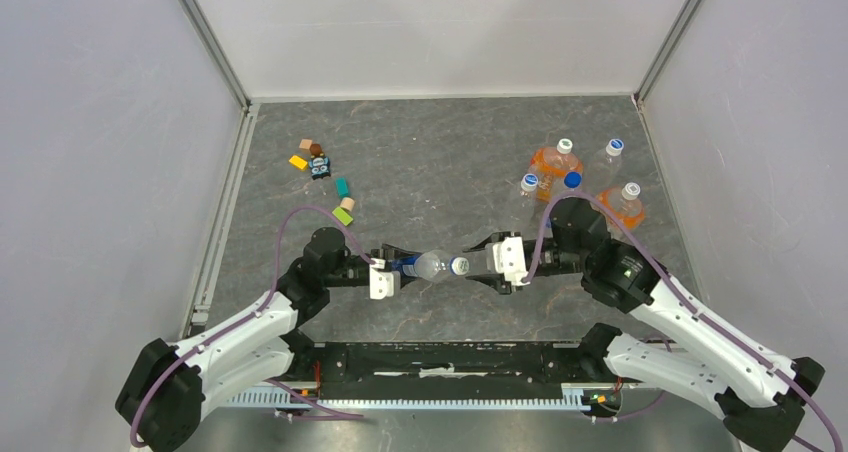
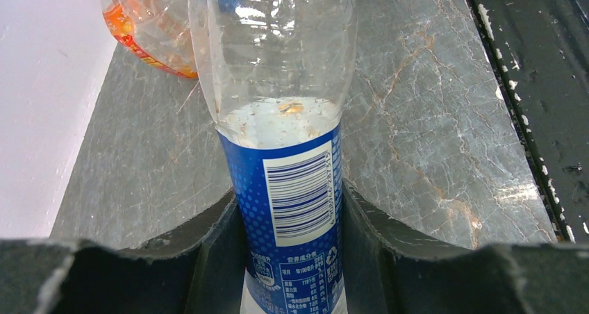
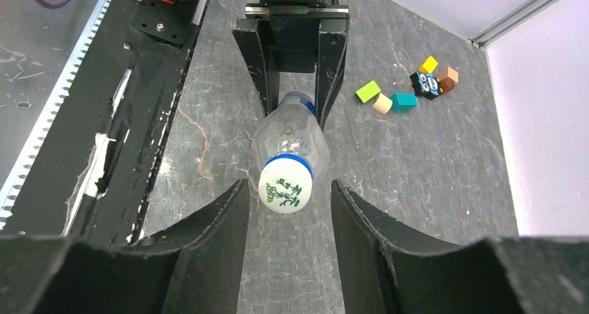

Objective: Screw on the bottle caps

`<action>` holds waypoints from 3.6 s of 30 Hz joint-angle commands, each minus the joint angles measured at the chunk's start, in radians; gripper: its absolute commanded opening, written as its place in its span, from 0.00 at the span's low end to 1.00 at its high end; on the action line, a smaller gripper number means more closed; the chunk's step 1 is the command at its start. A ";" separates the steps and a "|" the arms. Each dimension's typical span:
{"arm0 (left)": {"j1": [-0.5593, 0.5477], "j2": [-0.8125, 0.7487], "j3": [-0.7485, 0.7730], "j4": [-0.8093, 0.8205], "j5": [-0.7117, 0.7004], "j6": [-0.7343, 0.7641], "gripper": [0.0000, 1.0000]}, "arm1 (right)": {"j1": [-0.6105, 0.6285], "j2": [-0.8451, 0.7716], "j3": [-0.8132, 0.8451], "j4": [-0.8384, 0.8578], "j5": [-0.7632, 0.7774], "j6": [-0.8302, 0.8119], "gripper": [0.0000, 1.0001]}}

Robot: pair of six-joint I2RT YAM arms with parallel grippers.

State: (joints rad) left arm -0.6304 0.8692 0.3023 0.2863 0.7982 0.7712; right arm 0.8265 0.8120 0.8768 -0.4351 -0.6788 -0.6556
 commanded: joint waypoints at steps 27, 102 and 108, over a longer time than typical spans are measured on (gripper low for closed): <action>-0.003 0.007 0.037 0.089 0.031 -0.109 0.50 | 0.035 0.059 -0.012 0.033 0.047 -0.002 0.38; -0.039 -0.047 0.055 -0.101 -0.248 0.027 0.46 | 0.039 -0.097 -0.036 0.000 0.202 -0.191 0.98; -0.039 -0.045 0.061 -0.113 -0.238 0.027 0.46 | 0.073 -0.076 -0.061 0.037 0.198 -0.303 0.89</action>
State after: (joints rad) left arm -0.6655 0.8253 0.3214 0.1574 0.5308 0.8043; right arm 0.8825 0.7231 0.7868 -0.3923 -0.4709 -0.7887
